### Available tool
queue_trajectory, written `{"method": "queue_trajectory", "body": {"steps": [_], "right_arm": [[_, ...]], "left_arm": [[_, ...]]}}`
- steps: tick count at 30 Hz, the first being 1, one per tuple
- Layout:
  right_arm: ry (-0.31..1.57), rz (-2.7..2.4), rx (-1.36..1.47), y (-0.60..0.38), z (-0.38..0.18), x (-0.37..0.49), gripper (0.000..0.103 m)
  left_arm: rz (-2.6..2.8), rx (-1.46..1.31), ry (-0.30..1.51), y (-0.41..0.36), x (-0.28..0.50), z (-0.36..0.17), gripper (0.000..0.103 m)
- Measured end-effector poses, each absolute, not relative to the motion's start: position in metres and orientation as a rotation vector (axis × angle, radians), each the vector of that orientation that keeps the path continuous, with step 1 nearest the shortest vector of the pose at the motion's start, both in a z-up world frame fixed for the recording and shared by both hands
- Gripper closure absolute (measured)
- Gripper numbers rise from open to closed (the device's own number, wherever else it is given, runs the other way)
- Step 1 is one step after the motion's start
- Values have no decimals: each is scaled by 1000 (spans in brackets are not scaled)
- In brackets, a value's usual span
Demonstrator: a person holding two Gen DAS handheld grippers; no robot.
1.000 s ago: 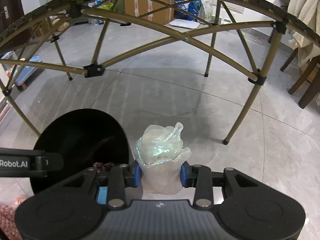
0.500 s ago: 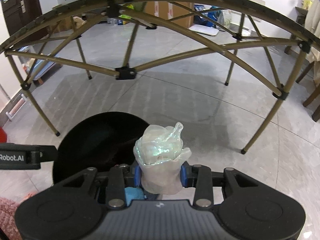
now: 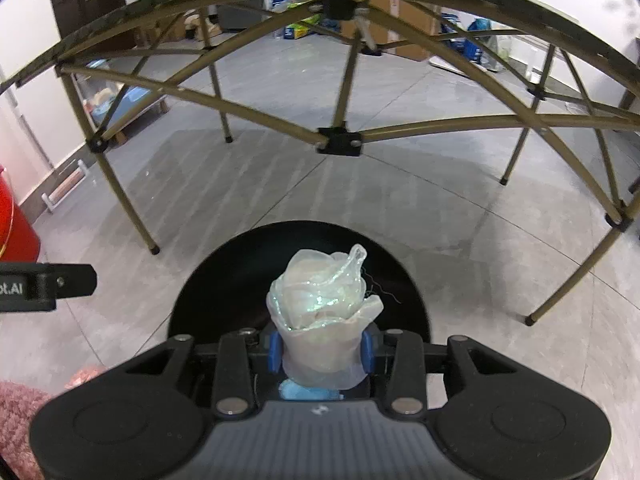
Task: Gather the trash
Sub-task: 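Move the left tool aside while the right tool lowers the clear bag into the bin and opens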
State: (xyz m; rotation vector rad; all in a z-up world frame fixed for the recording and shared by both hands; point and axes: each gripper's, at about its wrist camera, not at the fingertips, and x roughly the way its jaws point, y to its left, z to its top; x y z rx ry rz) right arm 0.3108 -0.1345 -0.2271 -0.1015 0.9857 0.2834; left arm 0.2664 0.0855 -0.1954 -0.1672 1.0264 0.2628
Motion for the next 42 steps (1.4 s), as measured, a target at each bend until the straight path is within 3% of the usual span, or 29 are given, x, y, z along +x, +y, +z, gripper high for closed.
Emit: {"method": "queue_trajectory", "body": {"steps": [24,29,31,35,36,42], "right_arm": [[1057,337,-139,-90,-255,322,66],[1069,324,-123,-94,-254,324,46],[1063,308,-128,-94,-254,324,24],[1055,288,-132,-97,-252,324,11],[1057,281,-135,-97,-253,324,3],[1024,259,-144,-99,-250,324,0]], "left_arm": [[320,-169,1063,121,256,-209,0],[308,-166,1066,117,258,-209,0],[301,-160,1066,114,259,-209,0],[301,-157,1067,113,259,-209,0],[300,-157,1067,112,259,-209,0],[299,-156,1066,112,258,-210,0]]}}
